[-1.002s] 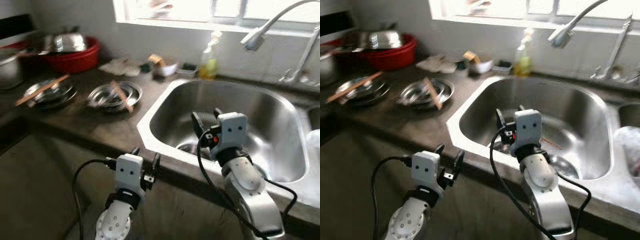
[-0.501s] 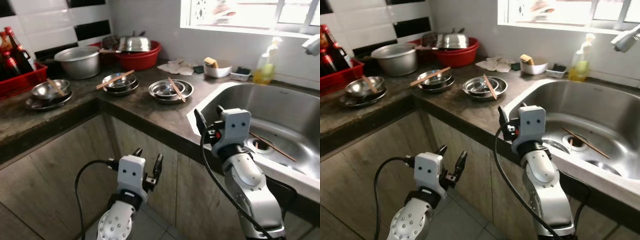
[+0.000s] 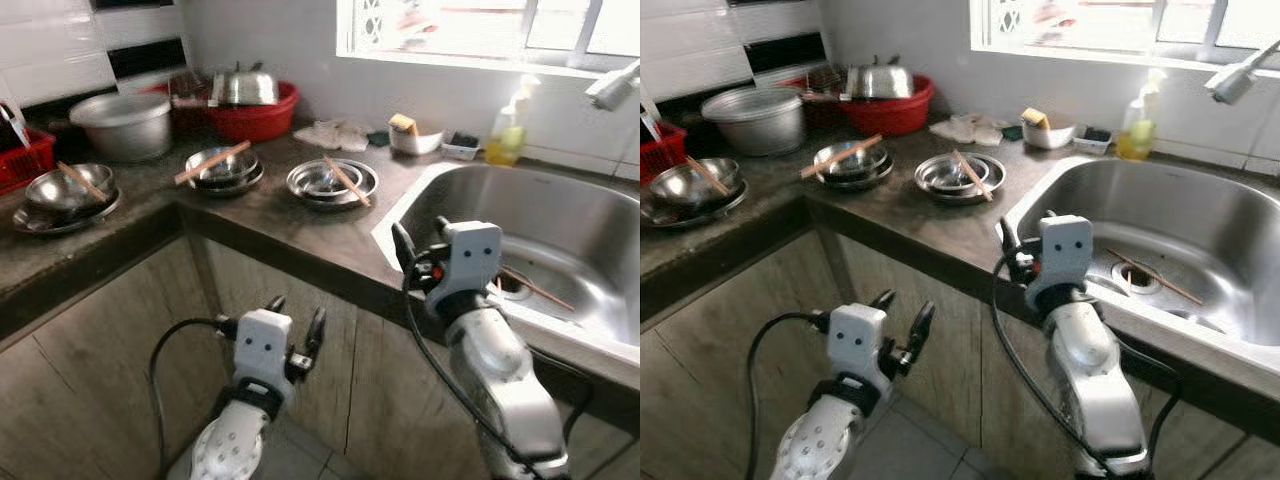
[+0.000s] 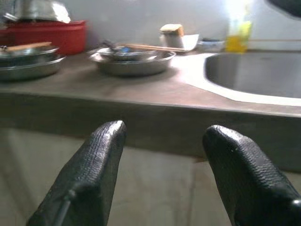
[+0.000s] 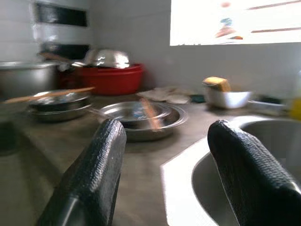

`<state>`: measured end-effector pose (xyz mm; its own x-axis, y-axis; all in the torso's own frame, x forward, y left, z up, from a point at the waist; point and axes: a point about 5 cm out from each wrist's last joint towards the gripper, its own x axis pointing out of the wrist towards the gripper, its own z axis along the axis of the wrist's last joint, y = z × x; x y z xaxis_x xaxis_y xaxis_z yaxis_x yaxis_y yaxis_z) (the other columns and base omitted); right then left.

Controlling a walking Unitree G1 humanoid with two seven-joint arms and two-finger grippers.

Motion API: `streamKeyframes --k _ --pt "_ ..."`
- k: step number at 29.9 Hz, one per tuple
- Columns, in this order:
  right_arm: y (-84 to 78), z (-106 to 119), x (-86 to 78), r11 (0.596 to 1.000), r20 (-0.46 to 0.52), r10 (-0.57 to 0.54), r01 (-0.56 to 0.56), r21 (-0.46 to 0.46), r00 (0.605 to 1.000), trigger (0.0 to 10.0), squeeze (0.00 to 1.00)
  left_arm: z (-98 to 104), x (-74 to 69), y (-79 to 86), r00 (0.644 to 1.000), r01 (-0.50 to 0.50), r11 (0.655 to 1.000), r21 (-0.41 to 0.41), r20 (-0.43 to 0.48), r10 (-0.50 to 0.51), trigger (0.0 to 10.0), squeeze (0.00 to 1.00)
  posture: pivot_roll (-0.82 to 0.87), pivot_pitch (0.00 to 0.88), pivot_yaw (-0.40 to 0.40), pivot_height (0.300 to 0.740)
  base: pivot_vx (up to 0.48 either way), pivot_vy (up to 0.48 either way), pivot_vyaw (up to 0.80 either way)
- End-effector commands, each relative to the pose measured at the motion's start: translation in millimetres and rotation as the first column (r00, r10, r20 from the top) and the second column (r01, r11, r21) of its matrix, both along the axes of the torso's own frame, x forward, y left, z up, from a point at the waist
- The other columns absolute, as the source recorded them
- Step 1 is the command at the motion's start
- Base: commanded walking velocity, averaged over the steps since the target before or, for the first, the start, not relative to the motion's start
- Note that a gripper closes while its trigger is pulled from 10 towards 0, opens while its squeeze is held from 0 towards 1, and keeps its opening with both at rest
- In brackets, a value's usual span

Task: Kitchen organization

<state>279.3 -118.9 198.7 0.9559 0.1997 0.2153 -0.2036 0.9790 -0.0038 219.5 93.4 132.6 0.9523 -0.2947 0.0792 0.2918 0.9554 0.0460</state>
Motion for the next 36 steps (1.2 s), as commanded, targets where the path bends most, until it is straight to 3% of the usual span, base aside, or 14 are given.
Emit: streamKeyframes --k 1,18,36 --pt "-3.1 -0.5 0.4 1.000 -0.008 -0.008 0.008 -0.002 1.000 10.0 0.00 2.0 0.1 -4.7 1.000 0.017 1.000 -0.011 0.007 -0.017 10.0 0.00 0.10 0.005 -0.019 0.740 0.000 0.000 0.00" --pt "0.0 2.8 1.2 1.000 0.001 0.019 -0.019 0.010 1.000 10.0 0.00 2.8 1.2 -5.0 1.000 0.009 1.000 0.015 0.019 -0.009 10.0 0.00 0.10 0.012 -0.021 0.740 0.000 0.000 0.00" --pt "1.4 5.5 4.1 0.999 0.009 0.031 -0.031 0.004 0.999 10.0 0.00 1.1 -0.8 -5.6 1.000 0.010 1.000 0.013 0.012 -0.010 10.0 0.00 0.11 0.023 -0.024 0.740 0.320 0.000 0.00"
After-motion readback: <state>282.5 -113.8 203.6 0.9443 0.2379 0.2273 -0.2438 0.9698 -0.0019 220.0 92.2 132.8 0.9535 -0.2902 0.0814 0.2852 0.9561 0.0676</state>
